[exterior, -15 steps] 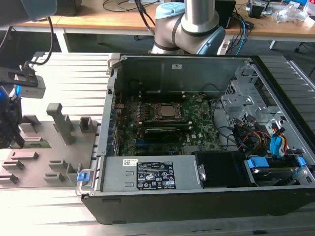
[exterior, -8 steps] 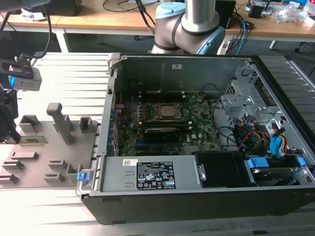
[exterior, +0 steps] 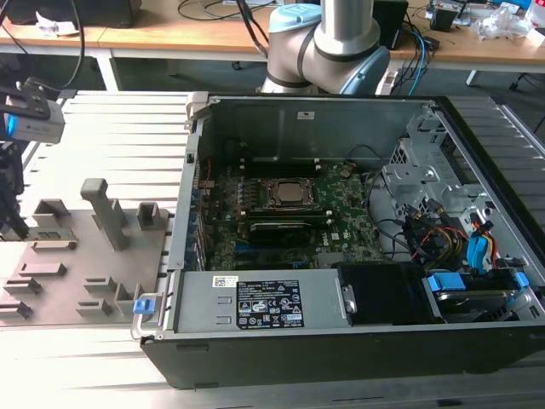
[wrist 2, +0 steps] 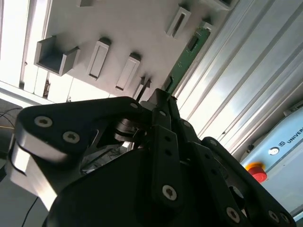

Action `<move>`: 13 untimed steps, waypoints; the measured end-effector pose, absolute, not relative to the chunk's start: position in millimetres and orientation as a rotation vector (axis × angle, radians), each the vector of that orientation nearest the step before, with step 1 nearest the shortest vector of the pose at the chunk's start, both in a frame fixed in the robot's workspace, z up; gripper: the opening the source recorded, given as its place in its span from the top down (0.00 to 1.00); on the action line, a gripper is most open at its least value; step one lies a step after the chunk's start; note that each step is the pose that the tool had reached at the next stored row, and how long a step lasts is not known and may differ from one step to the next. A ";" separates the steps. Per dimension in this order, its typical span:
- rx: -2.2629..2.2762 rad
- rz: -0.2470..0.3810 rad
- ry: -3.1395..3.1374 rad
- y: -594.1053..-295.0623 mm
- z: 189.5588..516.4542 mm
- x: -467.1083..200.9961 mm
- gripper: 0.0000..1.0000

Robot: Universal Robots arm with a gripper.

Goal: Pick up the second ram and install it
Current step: 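Pick up the second ram and move it above second insertion slot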

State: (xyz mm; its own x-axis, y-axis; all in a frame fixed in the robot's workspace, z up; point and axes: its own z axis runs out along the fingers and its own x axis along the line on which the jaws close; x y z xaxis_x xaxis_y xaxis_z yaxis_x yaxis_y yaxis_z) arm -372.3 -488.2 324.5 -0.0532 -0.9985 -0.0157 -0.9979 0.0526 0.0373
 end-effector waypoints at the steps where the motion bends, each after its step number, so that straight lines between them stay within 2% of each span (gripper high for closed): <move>1: 2.152 -0.059 -2.269 -488.1 326.9 -372.4 0.86; 13: 2.152 -0.059 -2.269 -487.4 354.4 -372.3 0.86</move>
